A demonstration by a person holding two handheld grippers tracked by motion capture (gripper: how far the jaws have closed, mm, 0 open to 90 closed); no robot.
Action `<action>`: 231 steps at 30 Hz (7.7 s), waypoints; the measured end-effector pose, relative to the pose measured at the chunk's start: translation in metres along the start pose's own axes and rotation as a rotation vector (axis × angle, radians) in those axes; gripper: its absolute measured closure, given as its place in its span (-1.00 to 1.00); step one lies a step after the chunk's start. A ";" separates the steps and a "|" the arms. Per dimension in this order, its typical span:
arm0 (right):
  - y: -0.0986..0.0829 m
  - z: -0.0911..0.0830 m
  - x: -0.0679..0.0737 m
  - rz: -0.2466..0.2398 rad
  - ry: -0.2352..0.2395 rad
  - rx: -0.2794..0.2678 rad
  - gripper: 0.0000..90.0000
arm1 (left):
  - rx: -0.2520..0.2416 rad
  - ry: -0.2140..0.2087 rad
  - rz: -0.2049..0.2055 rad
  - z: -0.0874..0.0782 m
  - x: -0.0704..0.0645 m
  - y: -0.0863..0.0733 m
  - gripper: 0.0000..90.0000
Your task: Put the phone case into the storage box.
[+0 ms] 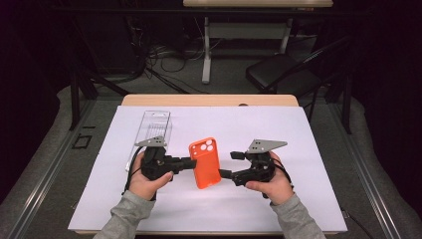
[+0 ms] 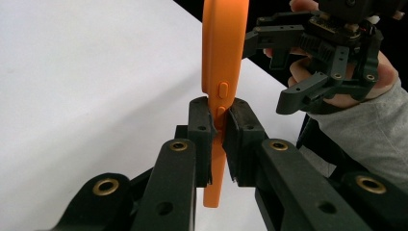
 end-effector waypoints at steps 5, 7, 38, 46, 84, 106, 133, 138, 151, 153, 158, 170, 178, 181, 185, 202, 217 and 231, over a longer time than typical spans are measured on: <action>0.000 0.000 0.003 -0.009 0.020 -0.002 -0.53 | 0.010 -0.011 0.006 0.002 -0.002 -0.001 0.82; 0.000 0.000 0.003 -0.030 0.020 -0.006 -0.43 | 0.015 -0.017 0.012 0.003 -0.003 -0.001 0.82; 0.001 -0.005 0.009 -0.011 0.079 -0.015 0.25 | 0.039 -0.062 0.026 0.012 -0.014 -0.004 0.82; 0.000 -0.006 0.008 0.014 0.102 0.001 0.39 | 0.042 -0.072 0.026 0.012 -0.015 -0.004 0.82; -0.005 -0.005 0.004 0.063 0.130 0.017 0.59 | 0.056 -0.098 0.022 0.019 -0.020 -0.007 0.82; -0.005 -0.006 0.003 0.066 0.154 0.013 0.78 | 0.055 -0.097 0.023 0.019 -0.020 -0.007 0.82; -0.006 -0.007 0.003 0.075 0.192 0.007 0.81 | 0.060 -0.106 0.039 0.017 -0.020 -0.006 0.82; -0.006 -0.006 0.004 0.086 0.186 0.000 0.82 | 0.053 -0.103 0.031 0.016 -0.019 -0.006 0.80; -0.006 -0.006 0.001 0.122 0.165 0.002 0.82 | 0.024 -0.098 0.011 0.014 -0.015 -0.003 0.71; -0.006 -0.006 -0.001 0.128 0.157 0.002 0.82 | 0.022 -0.094 0.011 0.014 -0.015 -0.002 0.68; -0.006 -0.006 -0.006 0.144 0.132 -0.004 0.82 | 0.015 -0.086 0.007 0.014 -0.013 -0.002 0.60; -0.005 -0.011 -0.017 0.166 0.075 -0.028 0.83 | -0.020 -0.021 0.039 0.015 -0.003 0.000 0.36; -0.005 -0.014 -0.023 0.173 0.045 -0.035 0.82 | -0.043 0.031 0.079 0.016 0.004 0.001 0.21; -0.005 -0.014 -0.024 0.173 0.038 -0.037 0.82 | -0.051 0.037 0.072 0.016 0.005 0.002 0.18; -0.004 -0.014 -0.024 0.176 0.032 -0.044 0.82 | -0.062 0.044 0.045 0.014 0.008 0.003 0.11; -0.002 -0.014 -0.025 0.175 -0.009 -0.077 0.82 | -0.108 0.171 0.071 0.001 0.025 0.007 0.00; 0.002 -0.018 -0.021 0.123 -0.152 -0.103 0.83 | -0.085 0.196 0.068 0.000 0.024 0.007 -0.01; 0.003 -0.015 -0.008 0.088 -0.222 -0.093 0.83 | -0.102 0.220 0.088 0.000 0.021 0.011 -0.16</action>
Point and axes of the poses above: each handheld gripper's, and its own axes: z roughly forward along the jaws, y roughly out of its top, x roughly to its left, the point moved 8 cm from there along z, roughly forward along the jaws, and after that the axes turned 6 degrees about -y, right-handed, at the moved point
